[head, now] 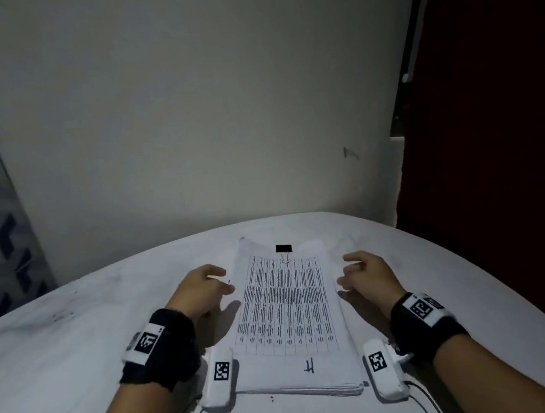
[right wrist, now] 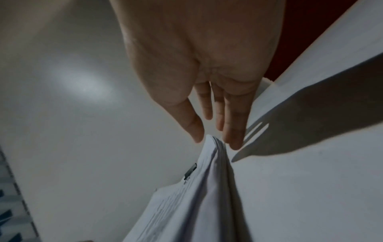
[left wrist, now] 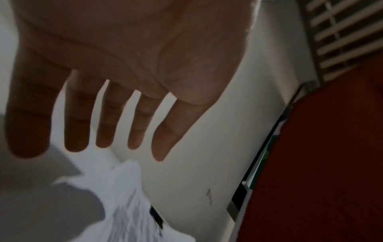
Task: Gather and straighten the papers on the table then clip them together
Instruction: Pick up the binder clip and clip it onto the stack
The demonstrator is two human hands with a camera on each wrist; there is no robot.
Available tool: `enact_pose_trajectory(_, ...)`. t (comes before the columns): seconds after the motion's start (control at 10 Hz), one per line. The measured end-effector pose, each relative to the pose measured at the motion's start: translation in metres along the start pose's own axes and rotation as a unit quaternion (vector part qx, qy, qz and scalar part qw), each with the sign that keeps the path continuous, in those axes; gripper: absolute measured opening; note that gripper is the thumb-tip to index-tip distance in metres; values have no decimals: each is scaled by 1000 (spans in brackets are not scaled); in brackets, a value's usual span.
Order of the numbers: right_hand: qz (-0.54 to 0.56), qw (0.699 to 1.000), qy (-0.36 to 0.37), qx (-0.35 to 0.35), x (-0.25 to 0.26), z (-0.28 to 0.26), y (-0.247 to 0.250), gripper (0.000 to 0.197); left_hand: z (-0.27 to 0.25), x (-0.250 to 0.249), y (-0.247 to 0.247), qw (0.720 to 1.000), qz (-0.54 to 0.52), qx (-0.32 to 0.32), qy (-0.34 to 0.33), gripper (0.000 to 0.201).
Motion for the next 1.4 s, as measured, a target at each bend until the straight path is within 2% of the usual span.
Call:
enact_pose_trajectory(0.1,-181,979,29,89,6,-3,-3,30,-9,6,15,996,82,-25,6,25)
enact_pose_trajectory(0.2,-272,937,49,213,12,-23,-30,51,-23,13,15,976,214,-35,28,20)
enact_pose_trajectory(0.3,-349,902,57,248,14,-33,-44,59,-33,23,3,961,268,-3,73,37)
enact_pose_trajectory(0.4,-384,891,46,239,13,-28,-41,56,-40,18,-18,948,306,42,78,43)
enact_pose_trajectory(0.5,-415,884,41,212,9,-20,-22,47,-45,-14,-37,905,423,-32,17,25)
enact_pose_trajectory(0.6,-459,873,41,159,2,-11,14,21,-47,-42,-84,872,486,-35,-42,28)
enact_pose_trajectory(0.7,-505,852,7,137,-14,-8,56,19,-49,-59,-135,866,495,-6,-65,33)
enact_pose_trajectory(0.8,-515,848,-39,121,-32,-9,100,14,-39,-67,-187,848,523,13,-81,47)
enact_pose_trajectory(0.9,-503,854,-70,109,-51,-9,135,17,-3,-66,-234,841,531,1,-101,54)
enact_pose_trajectory(1.0,-502,854,-84,112,-68,-5,156,19,16,-72,-267,852,509,5,-119,59)
enact_pose_trajectory(1.1,-511,845,-84,137,-85,1,159,25,7,-79,-280,853,502,18,-143,57)
enact_pose_trajectory(1.2,-515,840,-80,150,-85,-2,157,21,-16,-83,-273,861,488,24,-142,55)
enact_pose_trajectory(1.3,-523,839,-51,143,-74,-7,150,26,-44,-82,-260,878,449,46,-160,43)
enact_pose_trajectory(1.4,-532,840,-11,108,-38,-22,135,47,-68,-85,-233,896,416,20,-157,53)
Point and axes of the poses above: each hand's wrist, its own z-axis towards the middle knuckle, its own y-axis out of the back of the hand, x = y × z, the point moved 10 cm from there along z, towards the middle knuckle, and after that the axes turned 12 degrees about y, right-handed, at the moved point
